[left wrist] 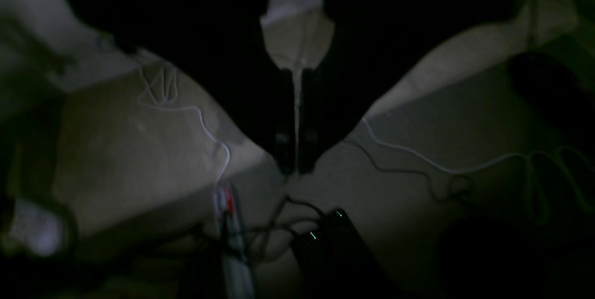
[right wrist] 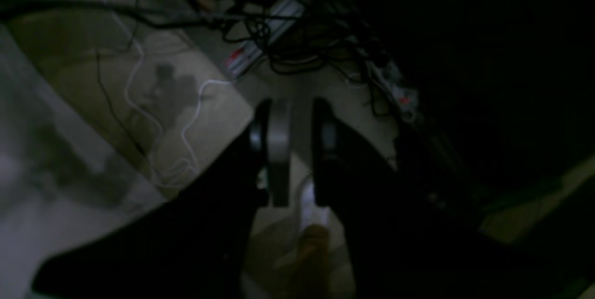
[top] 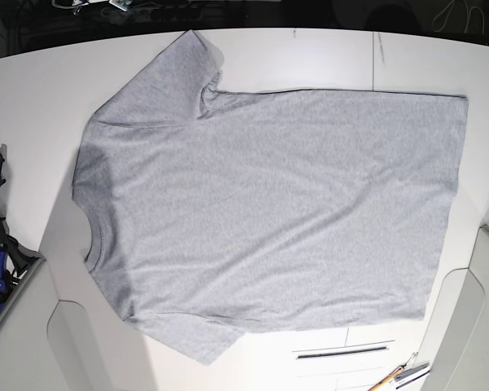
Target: Fold the T-shirt properly
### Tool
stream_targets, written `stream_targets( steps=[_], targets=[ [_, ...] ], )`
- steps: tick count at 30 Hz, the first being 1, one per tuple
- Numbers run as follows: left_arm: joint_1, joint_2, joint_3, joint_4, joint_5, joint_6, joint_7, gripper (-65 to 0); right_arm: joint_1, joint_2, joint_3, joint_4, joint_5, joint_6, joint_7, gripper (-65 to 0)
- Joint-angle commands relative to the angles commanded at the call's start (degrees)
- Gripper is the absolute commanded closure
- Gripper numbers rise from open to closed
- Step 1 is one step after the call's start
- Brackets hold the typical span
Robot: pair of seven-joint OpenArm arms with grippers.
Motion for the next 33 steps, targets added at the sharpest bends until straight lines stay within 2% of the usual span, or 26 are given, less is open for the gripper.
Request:
stream_targets(
  steps=[5, 8, 14, 18, 23, 27, 30, 32, 33],
  targets=[
    [6.5, 0.0, -6.9, 11.4, 0.0, 0.0, 0.0, -4.8, 0.0, 0.0, 8.1, 3.1, 14.3, 5.51, -8.3, -8.8],
    [9.5, 0.0, -10.4, 16.7, 0.0, 0.0, 0.0, -4.8, 0.0, 0.0, 13.8, 4.0, 22.8, 7.87, -11.8, -8.8],
    [14.3, 0.0, -15.8, 24.4, 0.0, 0.0, 0.0, -4.8, 0.1, -0.2, 25.4, 4.3, 36.3, 9.75, -16.1, -8.7],
    [15.0, 0.0, -18.2, 27.3, 0.0, 0.0, 0.9, -4.8, 0.3, -2.2, 32.5, 4.3, 42.6, 9.99, -18.2, -8.7],
    [15.0, -0.1, -19.2, 31.7, 0.1, 0.0, 1.0, -4.8, 0.8, -5.2, 39.5, 4.3, 44.2, 9.99, -18.4, -8.8],
    [14.8, -0.2, -19.2, 36.5, 0.0, 0.0, 1.1, -4.8, 3.3, -6.9, 42.4, 4.3, 44.1, 9.90, -18.4, -9.8],
    [14.5, -0.2, -19.3, 39.2, 0.0, 0.3, 1.1, -4.8, 6.1, -8.5, 42.6, 4.1, 42.8, 9.27, -18.4, -22.4],
    [13.9, -0.6, -19.8, 40.3, 0.0, 2.1, 1.4, -4.8, 8.0, -9.9, 42.6, 4.0, 43.0, 8.57, -18.7, -29.7],
    [13.4, -1.0, -20.0, 40.5, 0.0, 3.5, 2.3, -4.8, 8.6, -10.4, 42.6, 4.0, 43.0, 8.37, -18.6, -30.5]
  ],
)
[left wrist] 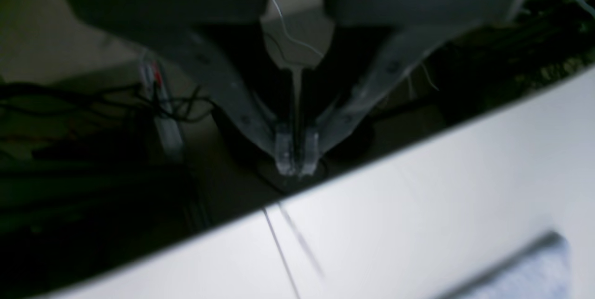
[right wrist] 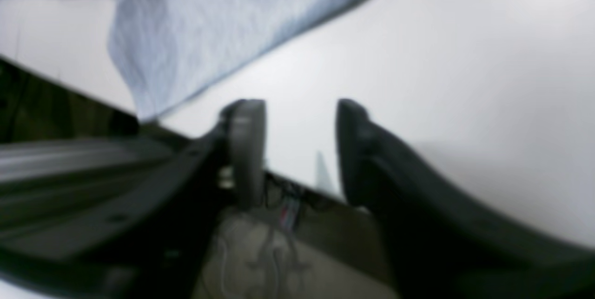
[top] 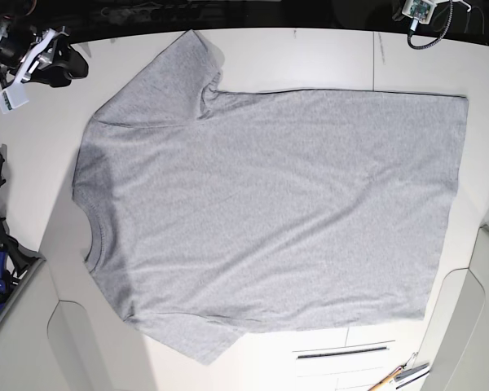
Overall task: Fold the T-shirt properly
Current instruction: 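Move both grippers down to the shirt's shoulder-side edge corners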
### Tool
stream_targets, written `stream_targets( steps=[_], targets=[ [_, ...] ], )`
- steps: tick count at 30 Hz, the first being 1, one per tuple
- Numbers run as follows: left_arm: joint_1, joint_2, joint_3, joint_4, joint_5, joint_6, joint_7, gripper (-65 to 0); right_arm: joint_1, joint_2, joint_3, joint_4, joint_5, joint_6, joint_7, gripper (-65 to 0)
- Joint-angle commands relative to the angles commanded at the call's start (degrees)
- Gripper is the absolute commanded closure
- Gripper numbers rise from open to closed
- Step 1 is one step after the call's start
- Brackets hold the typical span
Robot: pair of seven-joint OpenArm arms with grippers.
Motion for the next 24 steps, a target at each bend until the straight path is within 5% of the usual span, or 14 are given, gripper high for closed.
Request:
stream_targets(
  steps=[4, 8, 14, 19, 24],
  targets=[
    [-2.5, -2.2, -0.1, 0.1, 0.2, 6.1, 3.3, -5.8, 1.2, -1.0, 0.0, -0.3, -0.1, -0.15, 0.2, -30.4],
    [-4.8, -5.1, -0.2, 0.1, 2.2, 4.4, 3.4, -11.7, 2.3, -1.7, -0.2, -2.2, 0.1, -0.15, 0.3, -30.5],
    [-8.3, -8.2, -0.3, 0.1, 3.6, 4.4, 4.2, -11.7, 5.1, -3.0, -0.6, -8.7, 0.2, 0.07, 0.4, -30.4],
    [-12.0, -8.2, -0.3, 0.0, 3.7, 9.7, 5.2, -11.7, 6.1, -3.0, -1.6, -10.8, 0.2, 0.09, 0.1, -30.4],
    [-15.6, -8.3, -0.3, 0.0, 2.8, 9.6, 9.6, -11.7, 6.1, -3.0, -3.5, -10.8, 0.1, 0.09, 0.2, -30.4]
  ],
)
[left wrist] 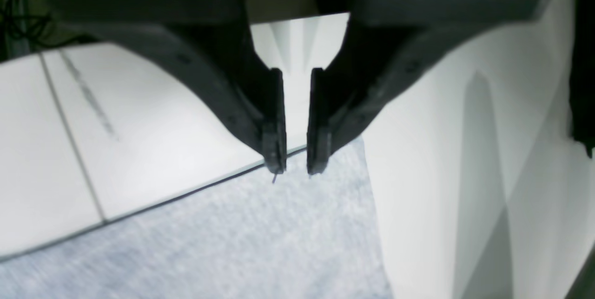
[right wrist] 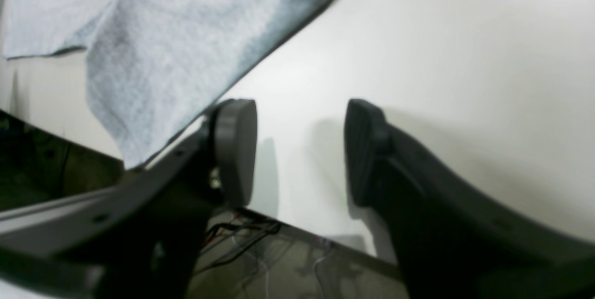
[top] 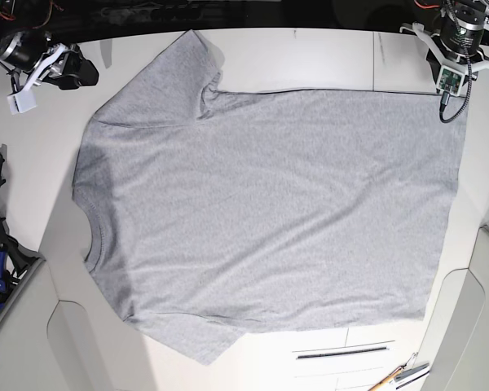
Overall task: Fold the T-shirt properly
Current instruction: 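Move both grippers down to the shirt's shoulder-side edge corners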
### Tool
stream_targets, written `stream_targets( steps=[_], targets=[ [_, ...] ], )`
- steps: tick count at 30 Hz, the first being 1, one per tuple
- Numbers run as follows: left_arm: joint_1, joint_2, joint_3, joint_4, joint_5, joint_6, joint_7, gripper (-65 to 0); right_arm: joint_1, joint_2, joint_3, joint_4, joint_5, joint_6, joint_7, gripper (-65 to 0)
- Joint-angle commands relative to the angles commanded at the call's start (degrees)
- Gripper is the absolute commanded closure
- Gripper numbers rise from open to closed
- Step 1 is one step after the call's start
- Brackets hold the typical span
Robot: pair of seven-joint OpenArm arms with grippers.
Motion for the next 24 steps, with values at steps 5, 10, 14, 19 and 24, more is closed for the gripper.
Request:
stream_targets(
  steps=[5, 10, 14, 19, 24],
  targets=[
    [-1.4, 0.0, 0.0, -0.6, -4.8, 0.0, 0.6, -17.5, 0.0, -0.2, -2.9, 0.0, -0.6, -0.02, 0.2, -30.4],
    [-2.1, 0.0, -2.6, -4.5, -8.1, -0.7, 1.4, -21.6, 0.0, -1.8, -3.0, 0.0, -0.7, -0.04, 0.8, -30.4],
    [-5.3, 0.0, -7.9, -9.4, -16.3, -4.7, 5.3, -21.6, 0.0, -2.4, -3.0, 0.0, -0.7, -0.04, 0.8, -30.4],
    [-10.5, 0.0, -15.9, -16.8, -29.9, -13.8, 8.8, -21.6, 0.0, -2.8, -3.0, 0.0, -0.7, -0.02, 0.7, -30.4],
    [-14.7, 0.0, -21.5, -24.0, -45.9, -21.9, 14.6, -21.6, -0.2, -2.9, -3.0, 0.0, -0.9, -0.02, 0.7, -30.4]
  ],
)
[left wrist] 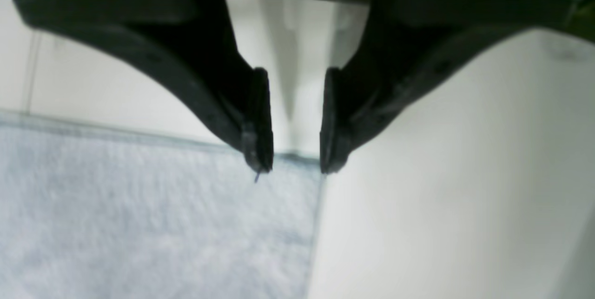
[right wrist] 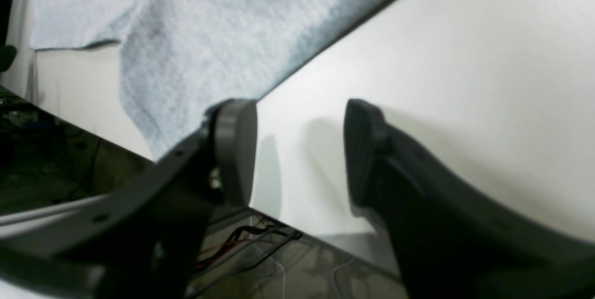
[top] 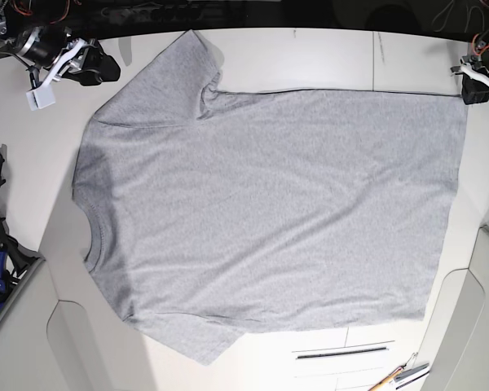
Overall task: Fold the T-shirt properly
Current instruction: 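Move both grippers down to the shirt's shoulder-side edge corners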
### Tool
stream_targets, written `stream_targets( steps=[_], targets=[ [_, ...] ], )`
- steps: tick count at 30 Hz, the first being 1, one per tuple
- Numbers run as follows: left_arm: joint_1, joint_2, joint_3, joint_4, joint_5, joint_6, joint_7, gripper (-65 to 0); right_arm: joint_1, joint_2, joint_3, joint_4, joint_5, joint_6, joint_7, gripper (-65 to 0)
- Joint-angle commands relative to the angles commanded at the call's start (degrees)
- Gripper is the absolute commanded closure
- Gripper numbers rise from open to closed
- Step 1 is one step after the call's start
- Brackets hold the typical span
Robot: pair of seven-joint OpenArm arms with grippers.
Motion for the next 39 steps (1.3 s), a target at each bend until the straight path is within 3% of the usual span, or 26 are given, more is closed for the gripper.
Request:
stream_targets(
  steps=[3, 7, 16, 20, 39],
  targets=[
    [-0.9, -0.1, -0.2, -3.6, -5.5, -2.5, 0.3, -22.3, 0.0, -0.2, 0.0, 0.0, 0.0, -0.02, 0.0, -30.6],
    [-2.8, -0.3, -0.2, -8.9, -5.5, -2.8, 0.3, -25.9, 0.0, -1.2, -0.2, 0.0, 0.0, -0.24, -0.4, -36.1],
    [-5.4, -1.1, -0.2, -13.4, -5.6, -3.5, 0.6, -25.9, 0.0, -3.1, -0.5, 0.0, 0.7, -0.20, -0.5, -36.0],
    [-5.7, -1.1, -0.2, -13.4, -8.7, -4.3, 1.8, -25.9, 0.0, -3.9, -2.3, 0.0, 0.7, -0.20, -0.4, -36.0],
    [-5.7, -0.7, -0.2, -13.4, -10.0, -4.3, 2.0, -25.8, 1.2, -9.4, -6.9, 0.0, 0.2, -0.24, 0.9, -36.0]
  ],
)
